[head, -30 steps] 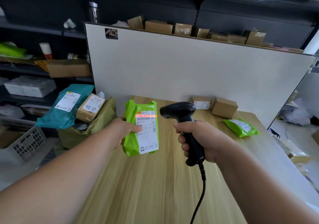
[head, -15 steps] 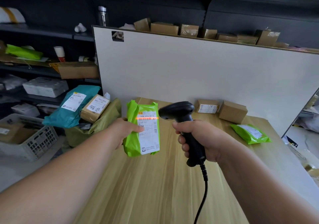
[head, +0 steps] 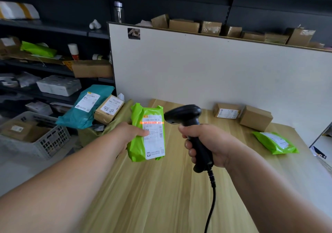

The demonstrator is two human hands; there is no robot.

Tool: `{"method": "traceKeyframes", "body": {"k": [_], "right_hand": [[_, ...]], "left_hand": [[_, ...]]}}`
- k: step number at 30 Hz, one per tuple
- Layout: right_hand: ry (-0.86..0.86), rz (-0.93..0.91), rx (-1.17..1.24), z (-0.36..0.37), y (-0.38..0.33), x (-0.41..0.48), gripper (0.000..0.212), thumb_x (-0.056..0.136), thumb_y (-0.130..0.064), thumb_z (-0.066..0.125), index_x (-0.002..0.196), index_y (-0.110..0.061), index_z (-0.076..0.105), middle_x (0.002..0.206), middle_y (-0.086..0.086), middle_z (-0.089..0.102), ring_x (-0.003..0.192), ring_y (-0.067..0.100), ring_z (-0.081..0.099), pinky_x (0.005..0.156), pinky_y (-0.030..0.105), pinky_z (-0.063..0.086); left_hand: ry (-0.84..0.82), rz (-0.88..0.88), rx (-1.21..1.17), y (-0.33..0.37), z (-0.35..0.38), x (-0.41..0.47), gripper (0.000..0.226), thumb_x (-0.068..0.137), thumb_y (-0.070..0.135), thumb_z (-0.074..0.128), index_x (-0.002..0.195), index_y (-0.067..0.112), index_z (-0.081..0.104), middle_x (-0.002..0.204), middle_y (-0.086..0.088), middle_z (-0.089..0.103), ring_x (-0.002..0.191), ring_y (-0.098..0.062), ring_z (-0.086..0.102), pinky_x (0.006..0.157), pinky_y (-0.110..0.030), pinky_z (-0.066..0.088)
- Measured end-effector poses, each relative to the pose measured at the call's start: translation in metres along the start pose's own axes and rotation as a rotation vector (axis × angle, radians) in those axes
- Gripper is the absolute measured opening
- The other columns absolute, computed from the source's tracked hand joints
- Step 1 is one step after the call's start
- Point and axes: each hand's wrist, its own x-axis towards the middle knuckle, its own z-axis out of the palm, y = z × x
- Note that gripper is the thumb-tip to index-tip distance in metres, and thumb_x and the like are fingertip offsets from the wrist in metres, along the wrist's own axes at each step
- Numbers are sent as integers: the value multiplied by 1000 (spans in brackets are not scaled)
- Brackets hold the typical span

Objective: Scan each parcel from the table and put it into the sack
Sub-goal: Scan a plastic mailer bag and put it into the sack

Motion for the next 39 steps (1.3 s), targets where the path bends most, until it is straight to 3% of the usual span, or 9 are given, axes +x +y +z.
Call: {"method": "traceKeyframes", "body": {"k": [5, 11, 21, 23, 39], "right_hand": [[-1, 0, -29, 35, -10, 21, 26, 89, -32, 69, 86, -12, 53, 58, 2, 53, 45, 15, 48, 47, 25, 44], [59, 15, -47, 111, -27, 68, 26, 89, -32, 69, 86, -12, 53, 57, 1, 53, 44, 15, 48, 46, 26, 43], [145, 39, -11, 257, -73, 145, 23, 92, -30, 66, 96, -10, 56, 56, 2, 52, 44, 14, 46, 45, 24, 43], [159, 44, 2, 274, -80, 153, 23, 92, -30, 66, 96, -10, 55, 57, 2, 52, 43, 14, 46, 44, 24, 43], [166, 39, 9, 331, -100, 183, 26, 90, -32, 67, 81, -11, 54, 59, 3, 52, 45, 15, 48, 47, 27, 45]], "left_hand": [[-16, 7, -35, 1, -35, 17, 20, 77, 1, 75, 80, 16, 62, 62, 7, 66, 49, -6, 62, 40, -19, 44], [-49, 41, -65, -1, -107, 58, 25, 77, -3, 74, 85, 16, 60, 76, 2, 65, 58, -8, 61, 43, -22, 43], [-117, 39, -31, 18, -261, 134, 26, 73, -4, 76, 91, 11, 64, 84, -3, 69, 72, -18, 65, 56, -27, 47], [-125, 35, -23, 22, -280, 145, 26, 73, -4, 76, 90, 11, 63, 81, -2, 68, 70, -17, 64, 54, -26, 46], [-188, 20, -16, 33, -337, 183, 22, 74, -4, 76, 83, 13, 65, 70, 1, 69, 56, -11, 66, 43, -21, 47]]}}
